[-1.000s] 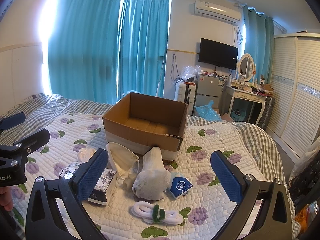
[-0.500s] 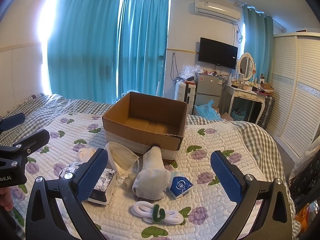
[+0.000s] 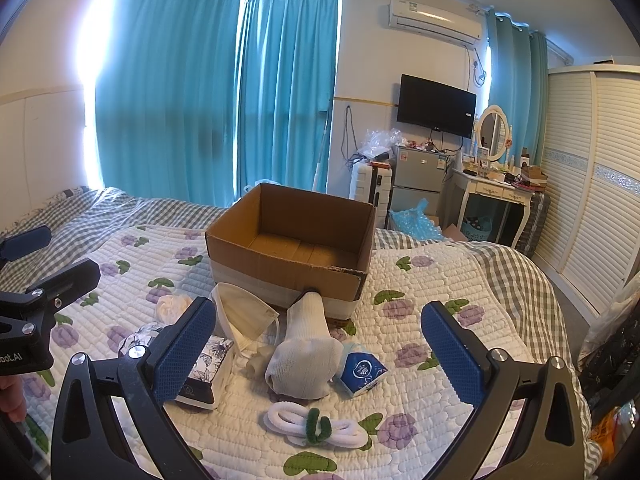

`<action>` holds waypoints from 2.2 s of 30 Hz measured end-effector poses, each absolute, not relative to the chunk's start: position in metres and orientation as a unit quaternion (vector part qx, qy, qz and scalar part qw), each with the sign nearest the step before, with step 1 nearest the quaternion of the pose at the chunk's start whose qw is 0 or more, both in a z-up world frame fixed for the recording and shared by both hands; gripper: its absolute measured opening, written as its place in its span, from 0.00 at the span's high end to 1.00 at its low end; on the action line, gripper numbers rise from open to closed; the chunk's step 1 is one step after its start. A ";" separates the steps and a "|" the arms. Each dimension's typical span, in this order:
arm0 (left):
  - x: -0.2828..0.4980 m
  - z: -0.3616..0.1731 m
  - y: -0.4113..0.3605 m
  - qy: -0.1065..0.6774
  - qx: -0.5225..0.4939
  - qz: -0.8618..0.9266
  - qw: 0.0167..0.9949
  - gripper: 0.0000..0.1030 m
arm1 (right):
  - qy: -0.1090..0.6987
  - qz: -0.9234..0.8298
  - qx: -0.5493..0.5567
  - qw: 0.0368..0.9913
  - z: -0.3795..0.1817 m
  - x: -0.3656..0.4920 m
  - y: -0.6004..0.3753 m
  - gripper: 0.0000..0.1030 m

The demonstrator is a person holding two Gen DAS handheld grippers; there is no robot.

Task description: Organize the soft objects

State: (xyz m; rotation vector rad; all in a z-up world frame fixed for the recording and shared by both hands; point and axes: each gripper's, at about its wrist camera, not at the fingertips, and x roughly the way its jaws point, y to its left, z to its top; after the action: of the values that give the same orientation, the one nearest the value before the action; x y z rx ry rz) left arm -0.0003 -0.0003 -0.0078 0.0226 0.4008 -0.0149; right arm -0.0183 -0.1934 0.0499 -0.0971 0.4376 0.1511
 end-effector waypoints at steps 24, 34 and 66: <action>-0.015 0.018 0.000 0.165 0.011 0.004 0.986 0.00 | 0.209 0.083 -0.051 0.973 0.054 -0.024 -0.193 0.00; -0.020 0.012 0.006 0.196 0.002 -0.005 0.981 0.00 | 0.205 0.083 -0.064 0.973 0.071 -0.036 -0.205 0.00; 0.024 -0.125 0.002 0.465 -0.036 -0.040 0.884 0.73 | 0.462 0.135 -0.088 0.872 -0.093 0.047 -0.185 0.48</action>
State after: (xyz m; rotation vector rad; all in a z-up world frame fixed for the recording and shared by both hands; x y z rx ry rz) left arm 0.0237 0.0020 -0.1251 -0.0753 0.9679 -0.0840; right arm 0.0465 -0.1854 -0.0933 -0.1830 0.9646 0.2825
